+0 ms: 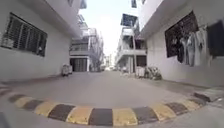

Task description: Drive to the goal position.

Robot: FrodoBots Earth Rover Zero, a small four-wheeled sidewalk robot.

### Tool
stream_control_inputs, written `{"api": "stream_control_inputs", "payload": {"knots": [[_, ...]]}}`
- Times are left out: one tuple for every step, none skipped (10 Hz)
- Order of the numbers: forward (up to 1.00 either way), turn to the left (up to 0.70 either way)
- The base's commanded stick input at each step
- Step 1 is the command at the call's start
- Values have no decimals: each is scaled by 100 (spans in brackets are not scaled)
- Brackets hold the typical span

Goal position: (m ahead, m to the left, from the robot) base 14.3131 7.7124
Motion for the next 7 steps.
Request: {"api": "stream_control_inputs", "payload": {"knots": [[100,0],[100,-24],[100,-40],[100,-6],[100,0],[100,0],[100,0]]}}
